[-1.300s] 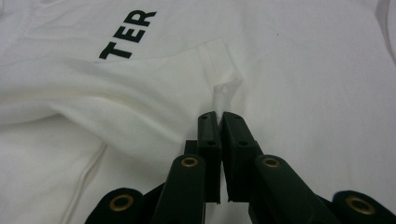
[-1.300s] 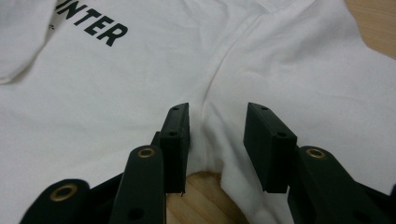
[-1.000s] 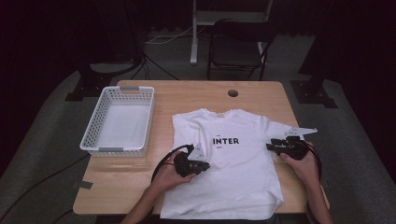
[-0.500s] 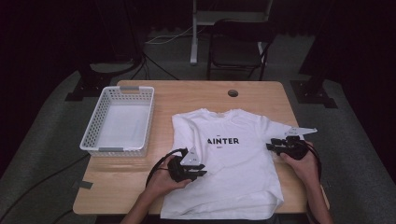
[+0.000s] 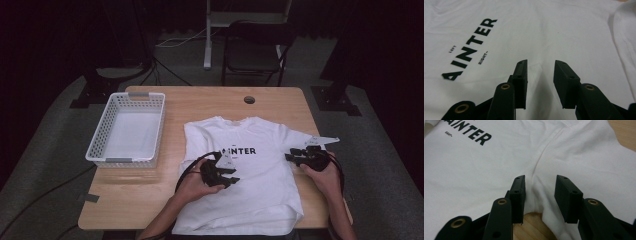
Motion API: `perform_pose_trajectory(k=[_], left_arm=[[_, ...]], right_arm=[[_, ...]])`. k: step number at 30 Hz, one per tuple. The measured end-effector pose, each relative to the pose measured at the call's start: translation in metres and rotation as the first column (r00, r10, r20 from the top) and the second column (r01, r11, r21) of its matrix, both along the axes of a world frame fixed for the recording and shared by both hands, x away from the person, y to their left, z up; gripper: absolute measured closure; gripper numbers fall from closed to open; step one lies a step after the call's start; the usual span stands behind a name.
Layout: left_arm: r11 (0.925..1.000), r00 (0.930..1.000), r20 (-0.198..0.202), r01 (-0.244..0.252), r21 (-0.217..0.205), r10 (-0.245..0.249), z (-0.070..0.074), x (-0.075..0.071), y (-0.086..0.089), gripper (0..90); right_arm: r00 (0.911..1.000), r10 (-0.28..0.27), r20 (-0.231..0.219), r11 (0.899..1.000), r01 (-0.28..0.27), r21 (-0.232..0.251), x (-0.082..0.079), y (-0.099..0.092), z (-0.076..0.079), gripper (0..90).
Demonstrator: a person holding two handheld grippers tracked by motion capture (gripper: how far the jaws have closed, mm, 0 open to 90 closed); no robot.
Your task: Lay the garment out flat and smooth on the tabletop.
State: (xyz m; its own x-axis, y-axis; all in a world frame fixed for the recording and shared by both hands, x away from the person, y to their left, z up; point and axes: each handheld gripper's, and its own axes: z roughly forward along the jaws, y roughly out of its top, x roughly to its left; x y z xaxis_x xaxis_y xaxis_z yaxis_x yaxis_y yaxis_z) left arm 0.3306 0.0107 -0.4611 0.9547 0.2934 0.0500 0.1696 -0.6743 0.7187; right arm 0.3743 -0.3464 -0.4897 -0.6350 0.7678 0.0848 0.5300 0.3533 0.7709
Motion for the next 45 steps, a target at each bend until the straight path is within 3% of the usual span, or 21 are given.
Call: perform_pose_trajectory(k=[4,10,15,20,27,35,45], left_arm=[[1.0,0.9998,-0.017,0.009,0.002,-0.009,-0.004,0.005,-0.011,63.6],[0.9993,0.9996,-0.027,0.007,0.038,-0.006,-0.009,0.011,-0.019,63.8],[0.9992,0.999,-0.043,-0.007,0.039,0.008,-0.013,0.012,-0.017,71.4],[0.9989,0.9992,-0.04,-0.002,0.046,0.004,-0.012,0.009,-0.016,85.3],[0.9991,0.9993,-0.036,0.01,0.04,-0.009,-0.009,0.005,-0.013,87.8],[1.0,0.9999,-0.014,-0.003,0.003,0.003,0.0,0.0,0.003,87.8],[0.999,0.999,0.01,-0.043,-0.012,0.043,0.006,-0.006,0.028,87.9]], right_arm=[[1.0,-0.002,0.002,1.0,0.002,-0.003,0.0,0.001,0.0,59.9],[1.0,-0.002,0.003,1.0,0.003,-0.005,-0.001,0.001,0.0,59.9],[1.0,-0.003,0.004,1.0,0.003,-0.007,-0.001,0.001,0.0,59.9],[1.0,-0.003,0.005,1.0,0.003,-0.009,-0.001,0.001,0.0,59.9],[1.0,-0.001,0.006,1.0,0.002,-0.011,-0.001,0.001,0.0,59.9],[0.9999,0.0,0.011,1.0,0.001,-0.015,-0.001,0.0,0.0,60.0],[0.9999,-0.004,0.013,0.999,0.005,-0.042,-0.002,0.002,0.001,59.1]])
